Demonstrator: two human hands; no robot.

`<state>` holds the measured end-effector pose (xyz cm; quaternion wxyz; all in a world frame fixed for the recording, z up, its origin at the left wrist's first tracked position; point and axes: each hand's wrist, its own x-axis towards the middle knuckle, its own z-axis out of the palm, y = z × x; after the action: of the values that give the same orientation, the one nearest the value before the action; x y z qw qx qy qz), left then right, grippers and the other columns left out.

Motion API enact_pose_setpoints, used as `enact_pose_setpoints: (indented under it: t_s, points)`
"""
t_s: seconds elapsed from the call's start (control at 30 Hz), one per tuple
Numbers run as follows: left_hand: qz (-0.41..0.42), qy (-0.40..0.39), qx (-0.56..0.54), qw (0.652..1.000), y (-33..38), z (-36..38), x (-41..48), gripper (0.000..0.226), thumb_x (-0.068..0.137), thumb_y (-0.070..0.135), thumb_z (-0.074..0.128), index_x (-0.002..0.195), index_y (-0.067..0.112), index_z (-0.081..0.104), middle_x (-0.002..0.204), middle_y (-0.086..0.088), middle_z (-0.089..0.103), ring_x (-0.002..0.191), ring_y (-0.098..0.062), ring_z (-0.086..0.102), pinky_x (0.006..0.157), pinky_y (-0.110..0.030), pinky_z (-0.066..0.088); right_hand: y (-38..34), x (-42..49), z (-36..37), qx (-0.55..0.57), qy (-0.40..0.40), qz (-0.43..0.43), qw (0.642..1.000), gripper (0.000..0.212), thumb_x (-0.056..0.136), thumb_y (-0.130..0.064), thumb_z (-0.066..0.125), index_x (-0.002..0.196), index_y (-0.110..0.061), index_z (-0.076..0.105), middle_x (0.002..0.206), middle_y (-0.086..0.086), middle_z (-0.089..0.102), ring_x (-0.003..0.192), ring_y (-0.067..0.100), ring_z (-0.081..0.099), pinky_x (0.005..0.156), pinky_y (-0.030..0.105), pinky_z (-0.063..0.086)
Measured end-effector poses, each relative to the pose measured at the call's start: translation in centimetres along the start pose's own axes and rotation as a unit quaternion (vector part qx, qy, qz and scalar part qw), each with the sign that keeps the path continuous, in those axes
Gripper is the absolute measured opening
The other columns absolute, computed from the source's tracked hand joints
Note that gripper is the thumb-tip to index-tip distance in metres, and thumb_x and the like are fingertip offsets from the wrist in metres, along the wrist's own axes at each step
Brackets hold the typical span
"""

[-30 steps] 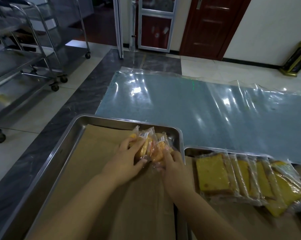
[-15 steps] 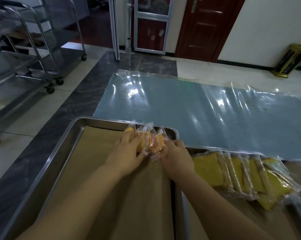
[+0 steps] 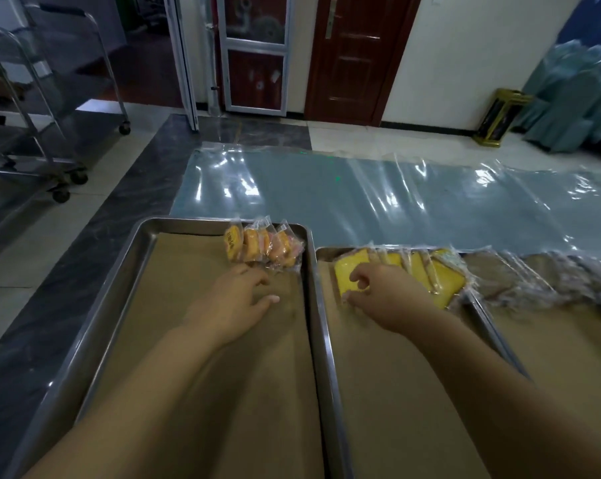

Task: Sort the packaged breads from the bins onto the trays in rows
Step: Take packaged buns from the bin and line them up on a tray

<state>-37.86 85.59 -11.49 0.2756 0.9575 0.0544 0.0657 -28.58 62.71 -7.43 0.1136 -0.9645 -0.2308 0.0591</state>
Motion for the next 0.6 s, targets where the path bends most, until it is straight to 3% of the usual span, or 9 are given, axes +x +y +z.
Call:
enact_pose_setpoints:
  t_s: [0.2, 0.33, 0.47, 0.6]
  points:
    - [0.036, 0.015, 0.008, 0.999, 6.4, -0.2, -4.0, 0.032, 0.085, 0.052, 0.054, 0.112, 0.035, 0.056, 0.105, 0.019, 0.045, 0.095, -0.003, 0.046, 0.068, -0.021, 0.037, 3.7, -6.4, -3.6, -0.005, -0.005, 0.008, 1.0, 0.034, 0.083, -0.046, 0.06, 0.112, -0.028, 0.058, 0.104, -0.004, 0.063, 0.09, 0.016, 0.056, 0.075, 0.031, 0.049]
    - [0.08, 0.034, 0.009, 0.996, 12.0, 0.1, -5.7, 0.03, 0.084, 0.048, 0.059, 0.108, 0.031, 0.06, 0.099, 0.015, 0.051, 0.092, -0.006, 0.053, 0.066, -0.015, 0.036, 7.3, -10.6, -5.7, 0.011, 0.006, 0.015, 1.0, 0.037, 0.082, -0.048, 0.06, 0.115, -0.031, 0.057, 0.109, -0.007, 0.063, 0.091, 0.014, 0.057, 0.074, 0.03, 0.047]
    - [0.096, 0.045, 0.019, 0.994, 18.7, 2.0, -7.8, 0.031, 0.083, 0.05, 0.056, 0.109, 0.032, 0.059, 0.097, 0.017, 0.052, 0.09, -0.003, 0.053, 0.074, -0.025, 0.047, 12.6, -15.4, -7.7, 0.017, 0.048, -0.007, 0.999, 0.038, 0.08, -0.05, 0.062, 0.113, -0.032, 0.058, 0.099, -0.01, 0.062, 0.089, 0.012, 0.057, 0.076, 0.03, 0.048]
    - [0.099, 0.045, 0.003, 0.994, 26.3, 5.4, -9.6, 0.031, 0.083, 0.052, 0.056, 0.108, 0.034, 0.059, 0.097, 0.019, 0.055, 0.087, 0.001, 0.054, 0.071, -0.024, 0.048, 19.1, -20.2, -9.9, 0.044, 0.075, -0.019, 0.996, 0.032, 0.078, -0.048, 0.065, 0.104, -0.03, 0.06, 0.088, -0.011, 0.061, 0.079, 0.009, 0.056, 0.072, 0.031, 0.05]
